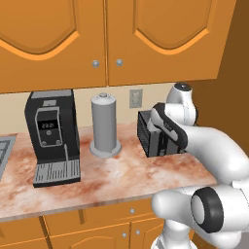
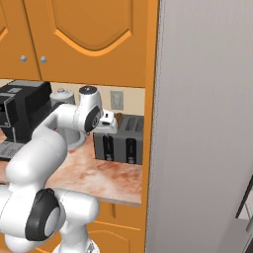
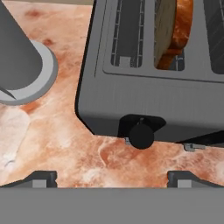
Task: Start the toaster. Once the lever pops up, take the bread to the plate on the dining counter.
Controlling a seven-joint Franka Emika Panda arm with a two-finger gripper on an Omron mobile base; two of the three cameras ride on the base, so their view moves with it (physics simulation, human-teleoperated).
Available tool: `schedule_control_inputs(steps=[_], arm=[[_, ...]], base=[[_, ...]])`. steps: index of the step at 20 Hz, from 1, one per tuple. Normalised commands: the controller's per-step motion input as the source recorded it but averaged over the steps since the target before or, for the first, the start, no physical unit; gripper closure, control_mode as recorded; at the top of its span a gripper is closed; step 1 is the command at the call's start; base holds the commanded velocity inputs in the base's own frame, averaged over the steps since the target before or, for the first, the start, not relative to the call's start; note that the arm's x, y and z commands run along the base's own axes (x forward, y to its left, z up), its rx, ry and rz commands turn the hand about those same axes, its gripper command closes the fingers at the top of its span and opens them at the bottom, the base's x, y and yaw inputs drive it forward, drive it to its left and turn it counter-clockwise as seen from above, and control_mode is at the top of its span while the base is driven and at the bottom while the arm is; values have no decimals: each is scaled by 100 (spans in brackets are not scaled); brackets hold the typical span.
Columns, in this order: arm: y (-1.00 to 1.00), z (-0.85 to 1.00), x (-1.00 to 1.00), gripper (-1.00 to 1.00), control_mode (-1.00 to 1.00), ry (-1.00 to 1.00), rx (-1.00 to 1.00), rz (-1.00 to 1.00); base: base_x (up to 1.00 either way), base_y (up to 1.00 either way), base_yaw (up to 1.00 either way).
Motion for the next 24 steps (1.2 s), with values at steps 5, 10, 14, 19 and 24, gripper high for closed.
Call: schedule_control_inputs(steps=[5,10,14,19,24], arm=[[0,-10,13,-100,-100,-12,0,0],[0,-19,9,-100,-100,-8,0,0],[0,-19,11,-100,-100,0,0,0],[0,-10,13,-100,-100,0,0,0],[0,-4,7,-100,-100,0,0,0]], base=[[0,0,0],[0,0,0],[0,0,0],[0,0,0],[0,0,0]])
